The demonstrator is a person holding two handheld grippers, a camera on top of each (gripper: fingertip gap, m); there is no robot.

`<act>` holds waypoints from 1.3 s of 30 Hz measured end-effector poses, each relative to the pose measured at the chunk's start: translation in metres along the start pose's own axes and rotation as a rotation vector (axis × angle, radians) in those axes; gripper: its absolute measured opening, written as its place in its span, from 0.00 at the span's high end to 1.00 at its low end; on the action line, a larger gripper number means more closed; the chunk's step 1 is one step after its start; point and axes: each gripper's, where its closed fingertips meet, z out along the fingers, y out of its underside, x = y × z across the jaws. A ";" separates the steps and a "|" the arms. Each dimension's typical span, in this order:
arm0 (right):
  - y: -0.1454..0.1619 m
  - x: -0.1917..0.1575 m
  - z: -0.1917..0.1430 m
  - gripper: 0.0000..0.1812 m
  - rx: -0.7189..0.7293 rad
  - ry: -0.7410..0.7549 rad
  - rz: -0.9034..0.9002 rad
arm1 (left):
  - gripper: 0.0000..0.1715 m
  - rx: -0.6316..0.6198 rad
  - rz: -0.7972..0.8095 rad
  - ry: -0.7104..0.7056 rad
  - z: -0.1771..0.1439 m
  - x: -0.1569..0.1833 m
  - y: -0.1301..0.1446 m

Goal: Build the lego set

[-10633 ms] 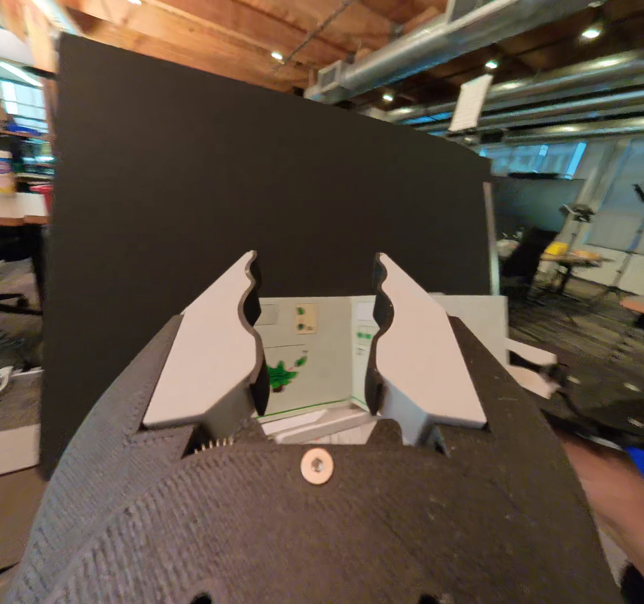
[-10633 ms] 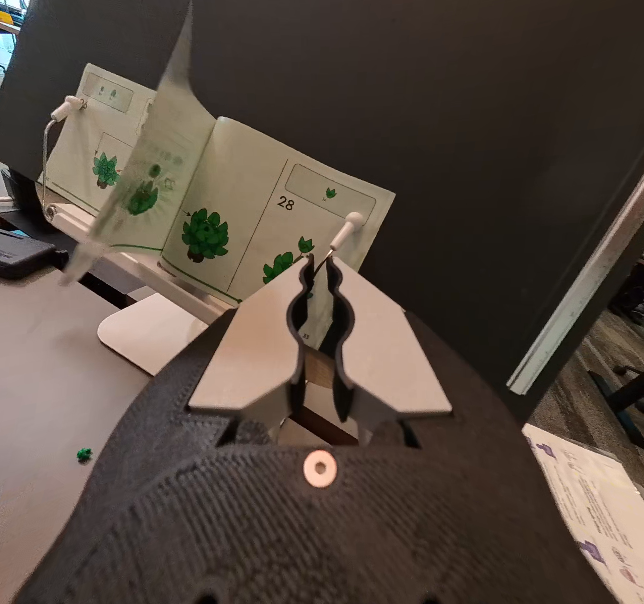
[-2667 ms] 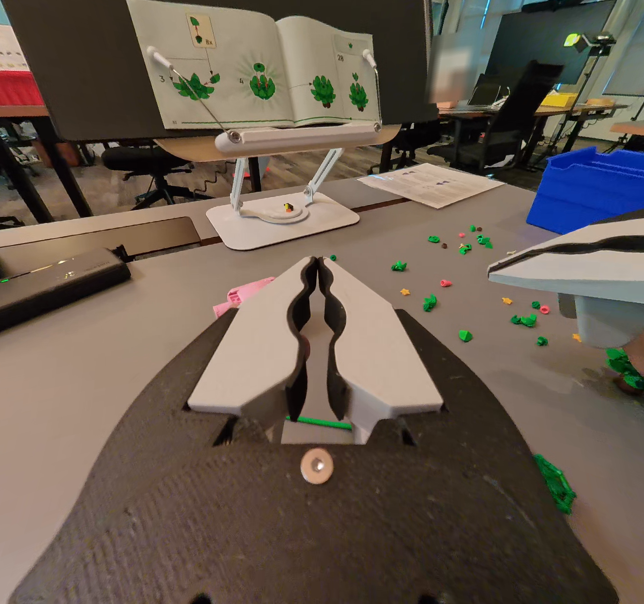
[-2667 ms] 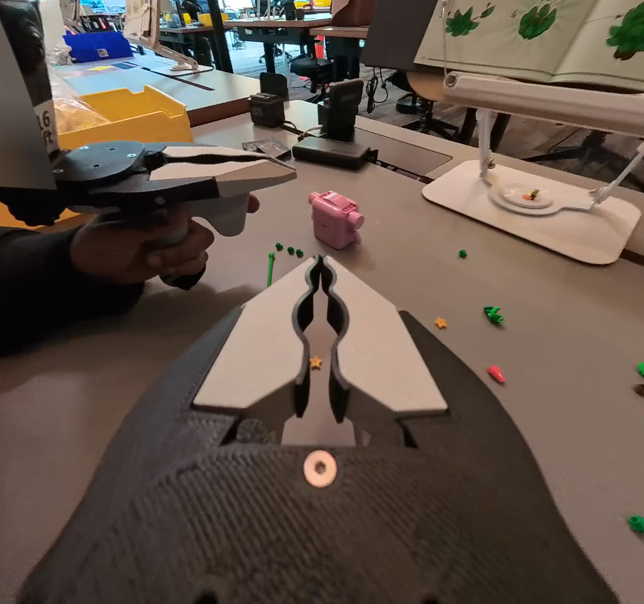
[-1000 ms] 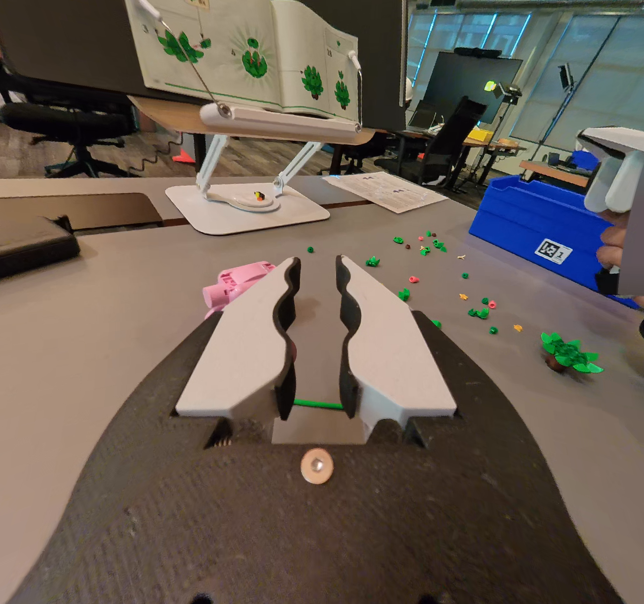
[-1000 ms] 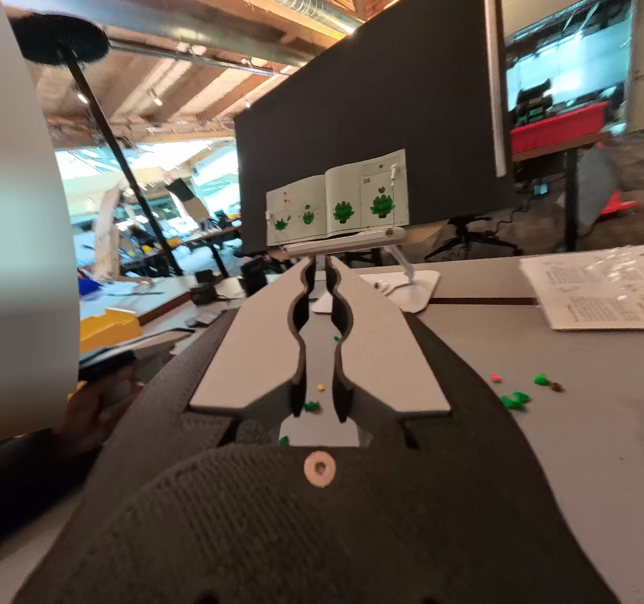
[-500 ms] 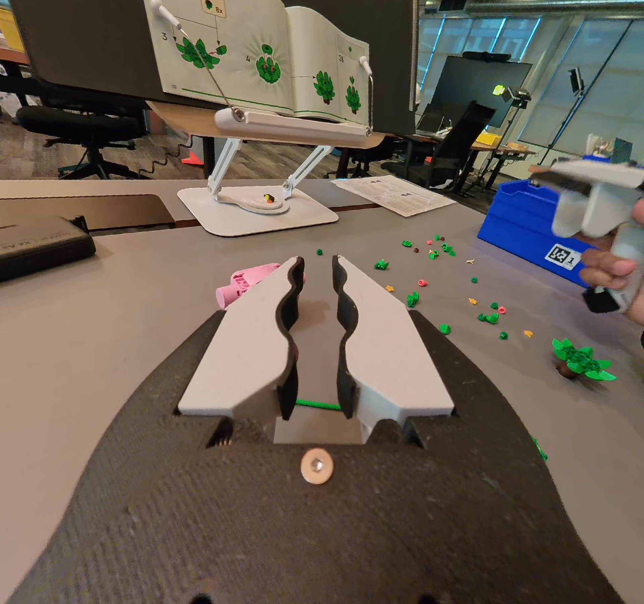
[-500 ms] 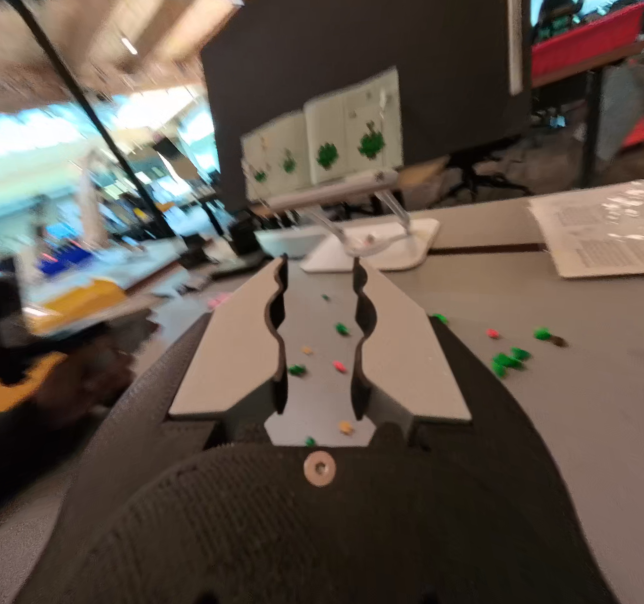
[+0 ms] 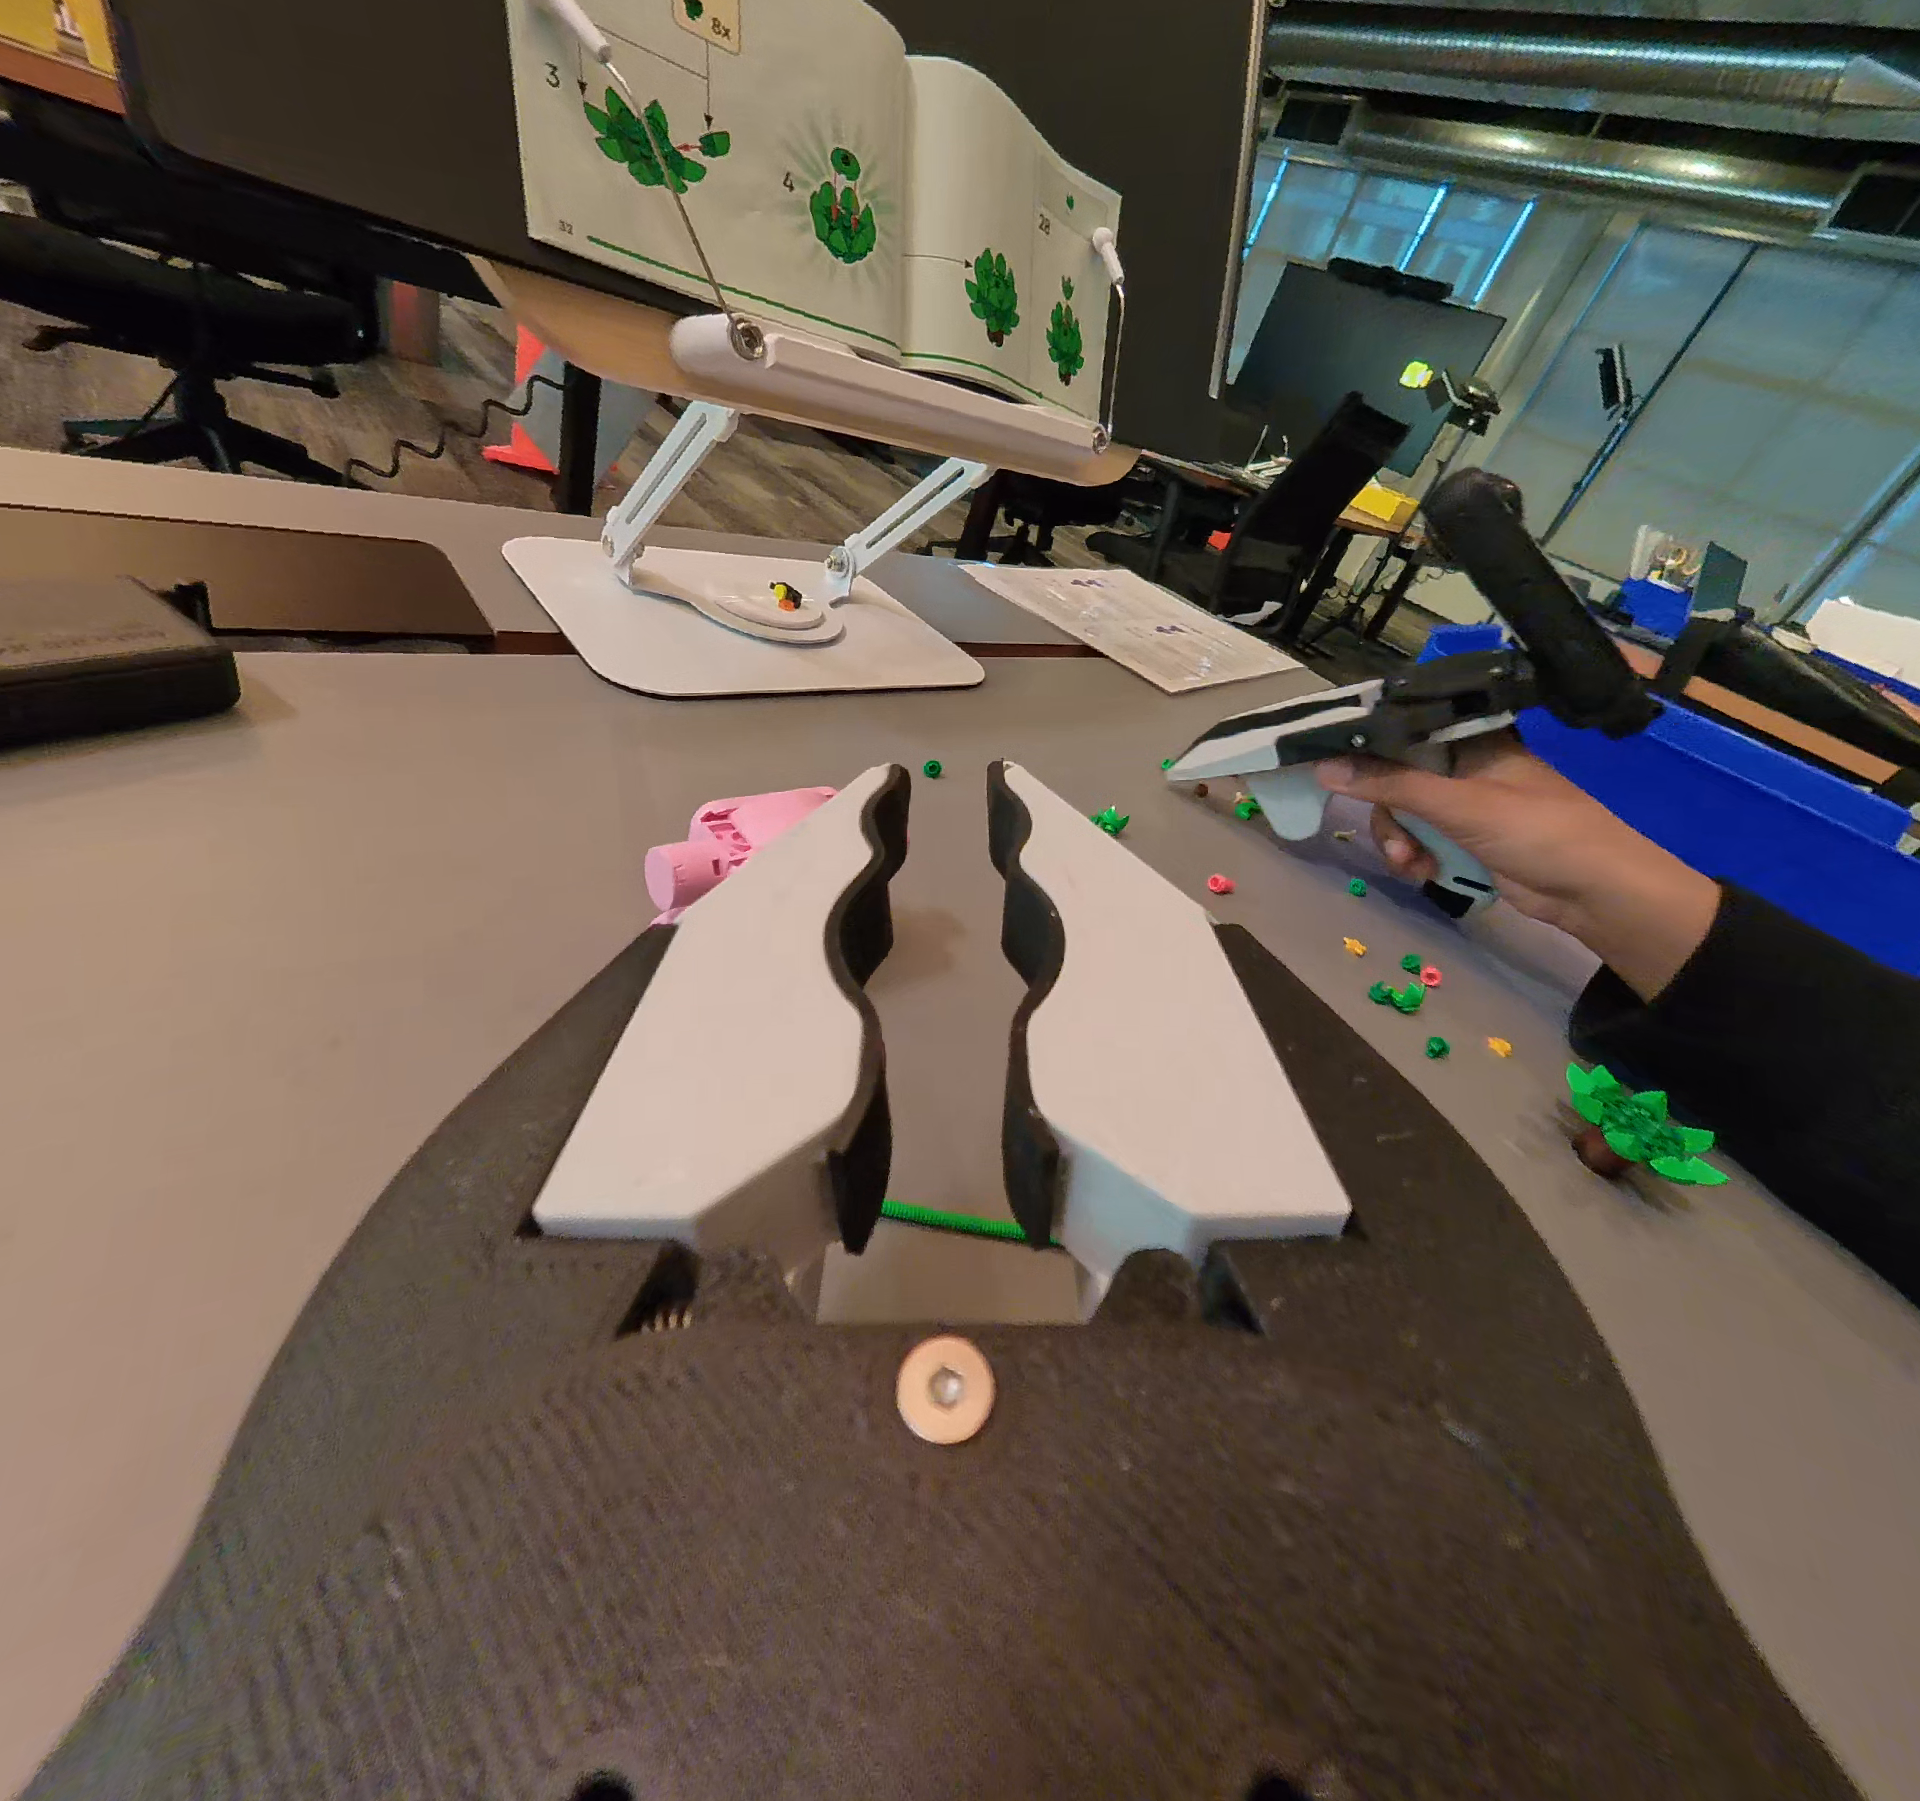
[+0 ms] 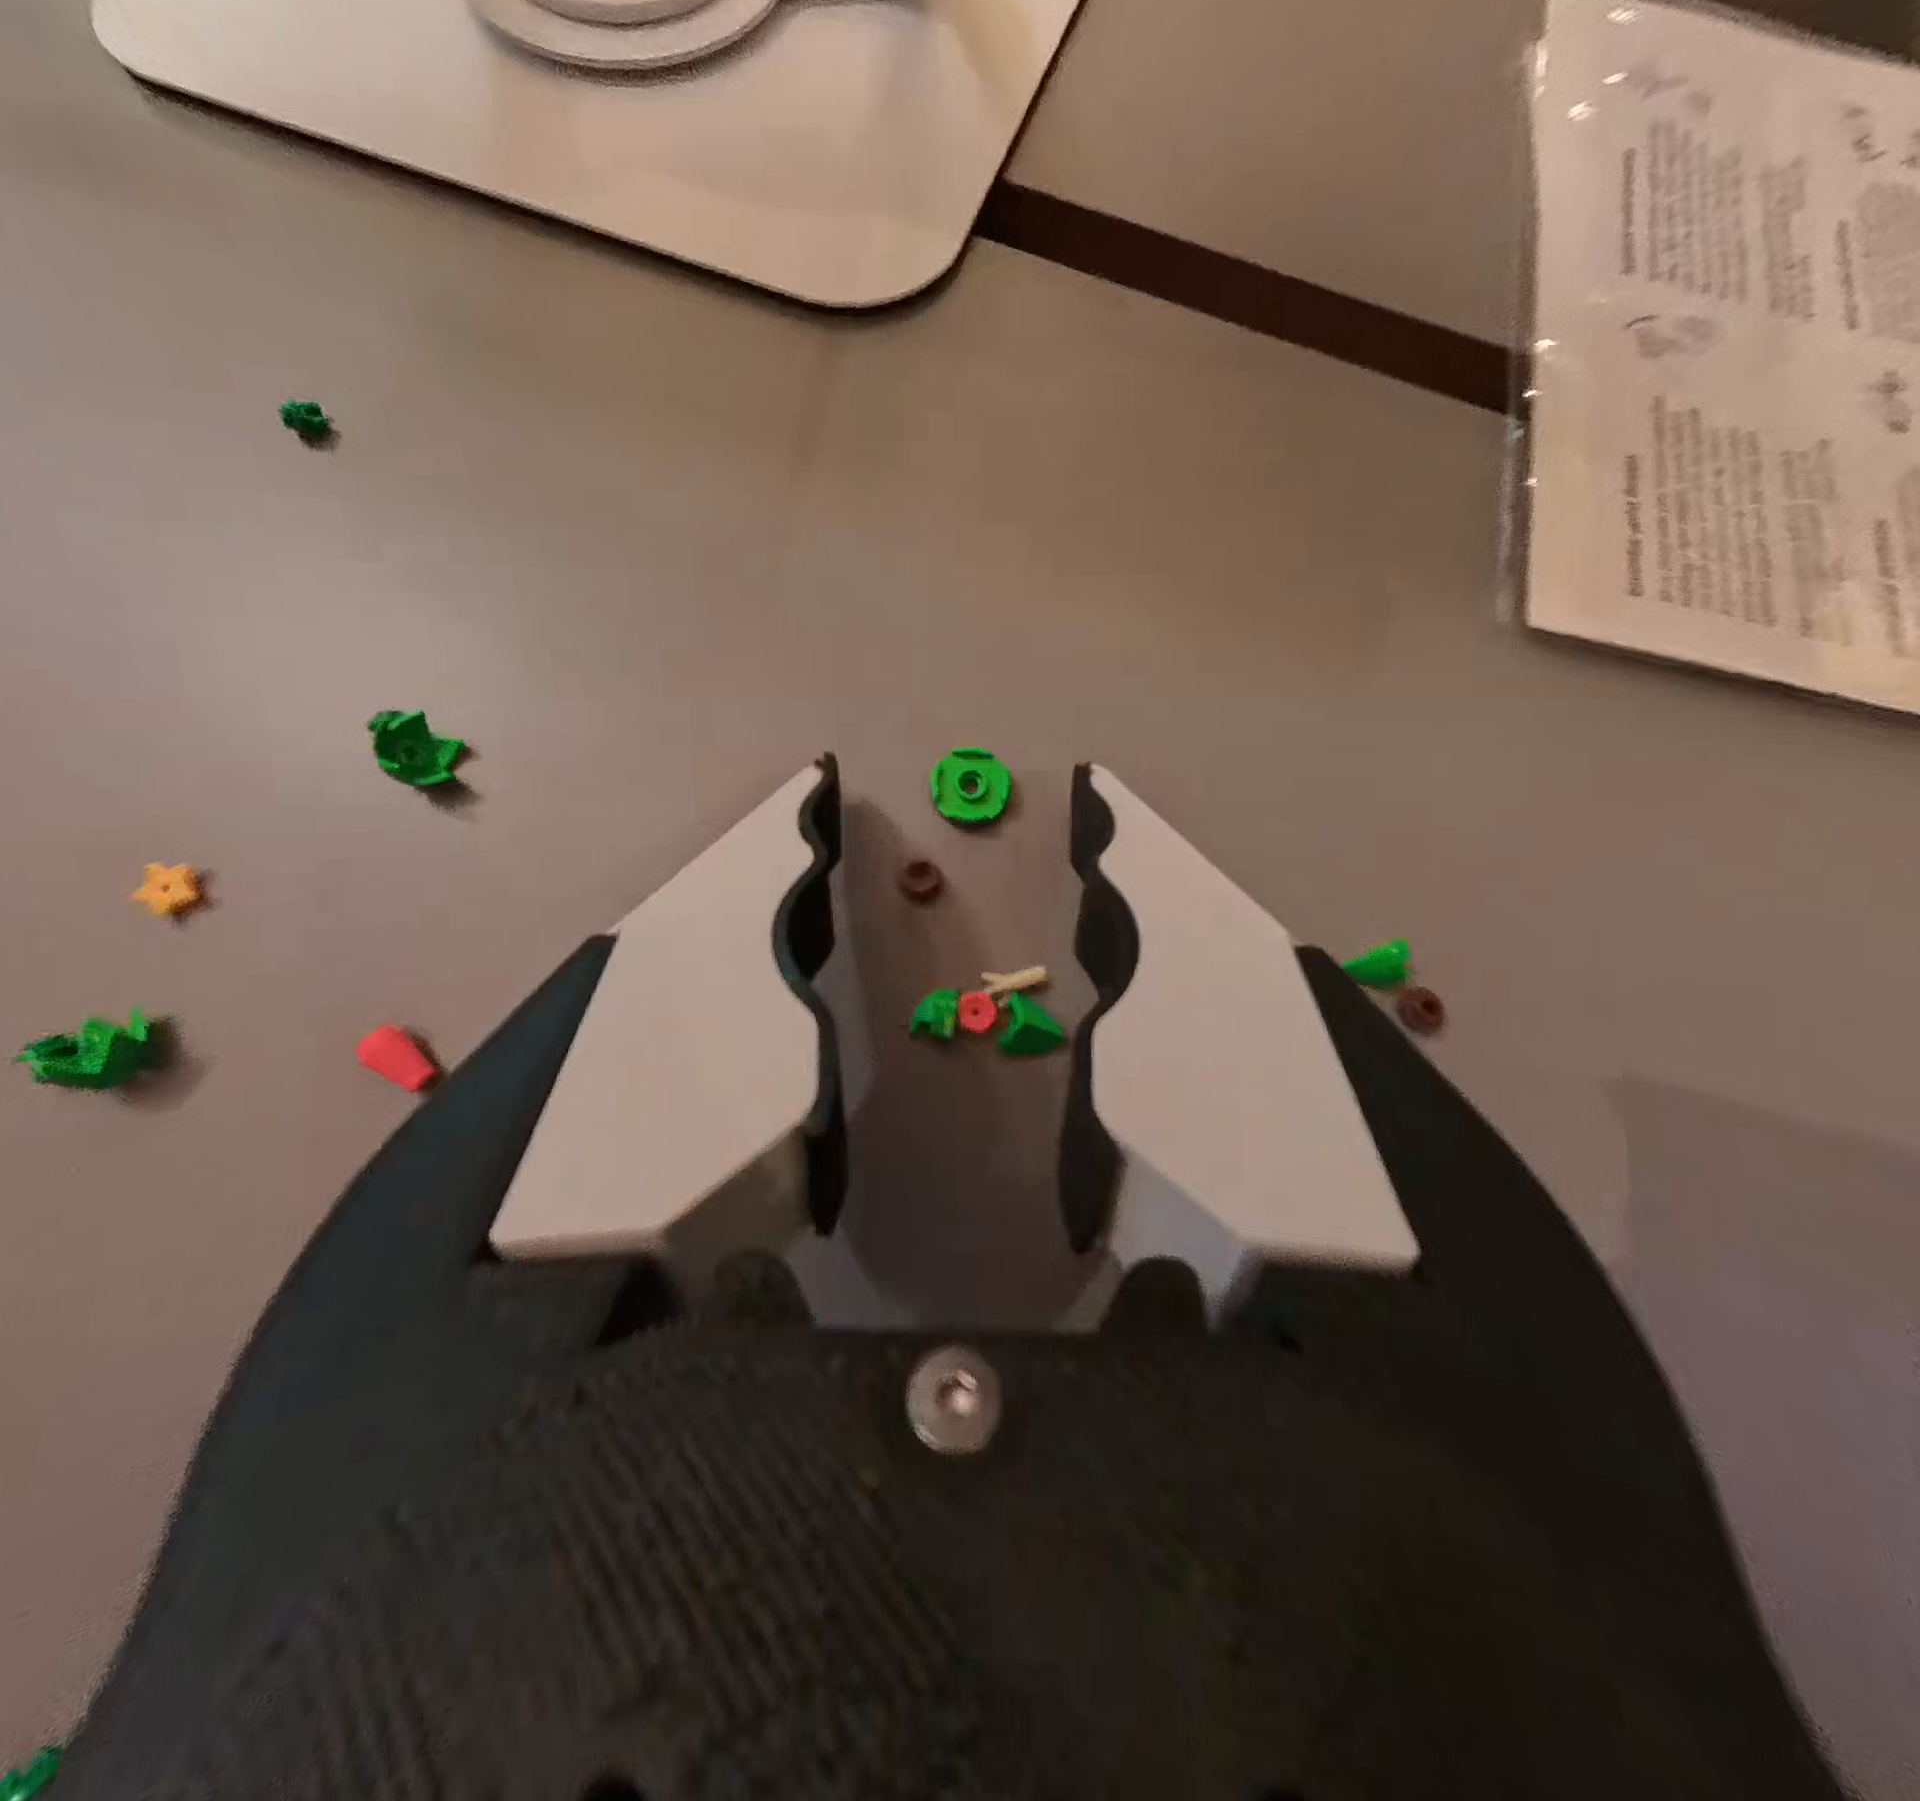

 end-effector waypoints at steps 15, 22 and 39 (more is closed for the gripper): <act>-0.047 -0.157 -0.131 0.93 0.248 -0.996 0.095 | 0.80 0.023 0.216 0.394 -0.010 0.092 0.010; -0.004 -0.243 -0.179 0.93 -0.128 -1.524 0.169 | 0.73 -0.007 0.287 0.520 -0.019 0.121 0.020; 0.004 -0.260 -0.185 0.93 -0.194 -1.590 0.178 | 0.99 -0.064 0.408 0.626 -0.028 0.143 0.039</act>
